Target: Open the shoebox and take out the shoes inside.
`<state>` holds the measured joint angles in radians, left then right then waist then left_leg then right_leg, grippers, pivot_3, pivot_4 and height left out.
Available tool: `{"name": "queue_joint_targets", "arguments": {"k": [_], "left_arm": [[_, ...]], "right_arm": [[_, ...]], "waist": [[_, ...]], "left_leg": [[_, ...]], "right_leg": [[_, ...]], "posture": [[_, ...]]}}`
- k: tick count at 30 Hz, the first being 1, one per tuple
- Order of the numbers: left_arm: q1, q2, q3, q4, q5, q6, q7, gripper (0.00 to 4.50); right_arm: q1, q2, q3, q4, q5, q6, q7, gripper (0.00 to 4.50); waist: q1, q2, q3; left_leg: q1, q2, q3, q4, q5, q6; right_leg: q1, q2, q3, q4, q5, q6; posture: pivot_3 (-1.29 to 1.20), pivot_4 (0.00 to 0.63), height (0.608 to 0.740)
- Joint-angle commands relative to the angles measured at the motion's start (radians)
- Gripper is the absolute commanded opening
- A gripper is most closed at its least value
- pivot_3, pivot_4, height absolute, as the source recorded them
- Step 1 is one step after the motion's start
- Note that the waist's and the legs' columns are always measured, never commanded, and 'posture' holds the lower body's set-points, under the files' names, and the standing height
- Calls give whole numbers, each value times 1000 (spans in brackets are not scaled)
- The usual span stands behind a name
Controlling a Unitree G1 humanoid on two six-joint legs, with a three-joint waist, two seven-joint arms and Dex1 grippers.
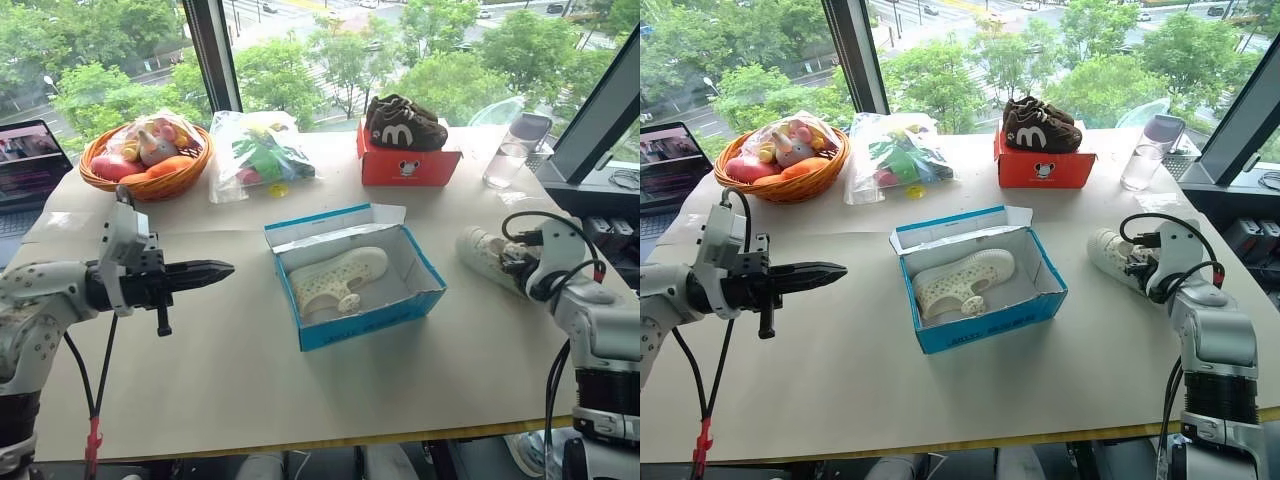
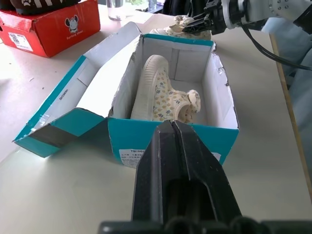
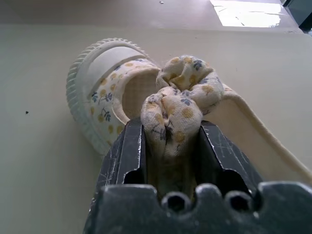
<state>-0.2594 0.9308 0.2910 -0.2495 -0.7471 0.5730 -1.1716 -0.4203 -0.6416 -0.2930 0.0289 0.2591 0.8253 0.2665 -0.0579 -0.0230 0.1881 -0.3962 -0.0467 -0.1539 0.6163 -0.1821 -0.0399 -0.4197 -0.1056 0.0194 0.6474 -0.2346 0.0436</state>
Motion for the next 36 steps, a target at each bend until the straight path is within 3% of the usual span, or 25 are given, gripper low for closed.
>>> {"name": "queue_joint_targets", "arguments": {"k": [1,5,12,18,29,36], "left_arm": [[-2,0,12,-25,-5,-15,-4,0],[-14,-2,16,-19,-10,-16,-6,0],[-24,-43,37,-28,-49,-15,12,0],[-4,-92,33,-62,-63,-15,55,0],[14,-197,-11,-91,-38,-47,107,0],[23,-283,-69,-91,-13,-89,141,0]], "right_arm": [[6,-45,2,-56,14,57,47,3065],[29,-108,20,-105,25,75,140,4471],[106,-240,-48,-227,133,101,344,4471],[121,-289,-91,-257,186,92,410,4471],[-13,-273,-106,-236,276,92,443,4471],[-157,-194,-37,-307,425,122,485,4471]], "waist": [[1,0,0],[6,0,0],[13,0,0],[12,0,0],[14,0,0],[15,0,0]], "left_leg": [[0,0,0,0,0,0],[0,0,0,0,0,0],[-1,0,0,0,0,0],[0,0,0,0,0,0],[-1,0,0,2,0,0],[-1,0,0,2,0,0]], "right_leg": [[0,0,0,0,0,0],[0,0,0,0,0,0],[0,0,0,0,0,1],[0,0,0,0,0,1],[0,0,0,0,0,1],[1,0,0,0,0,0]], "posture": [[0,150,740],[0,150,740],[0,150,740],[0,150,740],[0,150,740],[0,150,740]]}}
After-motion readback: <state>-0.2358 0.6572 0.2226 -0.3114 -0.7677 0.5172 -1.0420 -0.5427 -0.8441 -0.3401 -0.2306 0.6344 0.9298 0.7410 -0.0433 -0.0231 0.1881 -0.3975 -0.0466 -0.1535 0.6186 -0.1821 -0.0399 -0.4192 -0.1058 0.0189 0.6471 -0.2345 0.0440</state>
